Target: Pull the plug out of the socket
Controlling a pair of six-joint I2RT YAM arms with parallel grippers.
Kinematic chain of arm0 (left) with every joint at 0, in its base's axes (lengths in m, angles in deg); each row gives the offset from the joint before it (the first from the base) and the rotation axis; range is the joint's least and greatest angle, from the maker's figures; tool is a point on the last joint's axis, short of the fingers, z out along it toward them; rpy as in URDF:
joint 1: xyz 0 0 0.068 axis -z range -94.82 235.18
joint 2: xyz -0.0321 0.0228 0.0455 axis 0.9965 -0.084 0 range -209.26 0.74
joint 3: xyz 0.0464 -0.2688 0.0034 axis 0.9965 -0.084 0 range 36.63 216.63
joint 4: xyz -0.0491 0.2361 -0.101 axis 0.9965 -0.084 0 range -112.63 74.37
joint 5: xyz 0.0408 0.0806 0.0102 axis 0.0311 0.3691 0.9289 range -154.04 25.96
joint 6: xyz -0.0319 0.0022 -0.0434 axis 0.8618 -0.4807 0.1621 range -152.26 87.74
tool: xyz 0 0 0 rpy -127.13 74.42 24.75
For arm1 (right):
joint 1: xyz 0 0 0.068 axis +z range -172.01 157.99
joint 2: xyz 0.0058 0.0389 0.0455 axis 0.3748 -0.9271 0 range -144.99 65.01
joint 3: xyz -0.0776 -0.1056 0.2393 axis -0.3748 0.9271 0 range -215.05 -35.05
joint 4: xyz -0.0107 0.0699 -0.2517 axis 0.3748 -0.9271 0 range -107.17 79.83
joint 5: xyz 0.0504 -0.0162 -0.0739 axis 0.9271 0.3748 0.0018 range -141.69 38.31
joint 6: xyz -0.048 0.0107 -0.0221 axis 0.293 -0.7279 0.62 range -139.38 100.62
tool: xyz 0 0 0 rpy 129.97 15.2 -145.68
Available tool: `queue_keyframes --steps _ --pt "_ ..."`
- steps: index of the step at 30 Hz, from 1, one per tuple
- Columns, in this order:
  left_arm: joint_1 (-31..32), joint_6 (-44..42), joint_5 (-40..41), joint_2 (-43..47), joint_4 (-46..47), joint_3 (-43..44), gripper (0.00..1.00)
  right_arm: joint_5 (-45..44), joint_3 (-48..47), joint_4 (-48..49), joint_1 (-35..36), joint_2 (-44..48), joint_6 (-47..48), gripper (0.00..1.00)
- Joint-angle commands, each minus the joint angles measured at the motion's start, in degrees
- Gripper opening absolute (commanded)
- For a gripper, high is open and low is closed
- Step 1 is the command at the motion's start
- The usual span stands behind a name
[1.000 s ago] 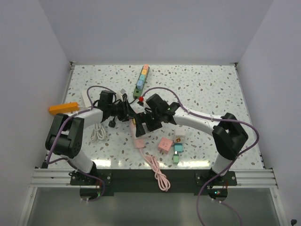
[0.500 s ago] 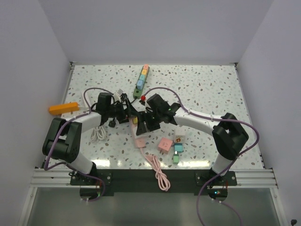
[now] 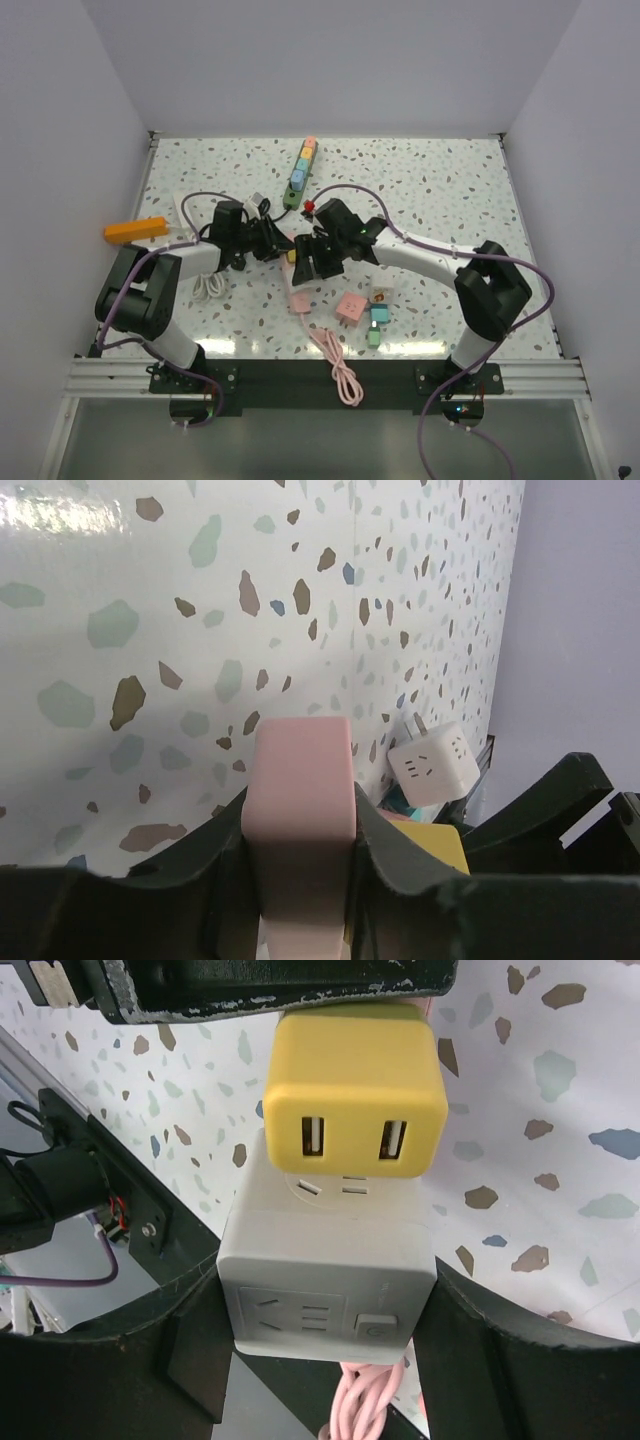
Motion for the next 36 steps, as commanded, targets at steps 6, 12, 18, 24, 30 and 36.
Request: queue_keyframes --steps 6,12,18,24,30,36 --pt "1.59 -0.01 -2.21 -1.07 3.56 -0.95 0.0 -0.5 -1.23 8.93 -0.37 5.07 -1.35 0.0" --pt "-0.6 -10.01 5.34 -2.74 -8.88 1.95 0.0 2.71 0.78 1.55 -6.59 11.65 0.58 0.0" --pt "-2.37 -17.77 11.85 -5.82 -17.88 6.78 0.0 4.86 -3.43 -15.07 -10.47 14.64 9.98 0.0" --pt "-2.54 -19.35 11.86 -7.75 -19.03 8.1 0.0 6.77 -2.03 -16.13 -14.95 16.58 10.16 0.0" --pt "-2.72 -21.03 12.03 -9.42 -19.91 9.07 0.0 17.44 -2.1 -10.85 -18.92 17.29 8.75 0.0" --pt "-2.9 -18.93 7.82 -7.93 -18.51 9.69 0.0 -9.3 -7.64 -23.67 -18.92 12.29 12.36 0.0"
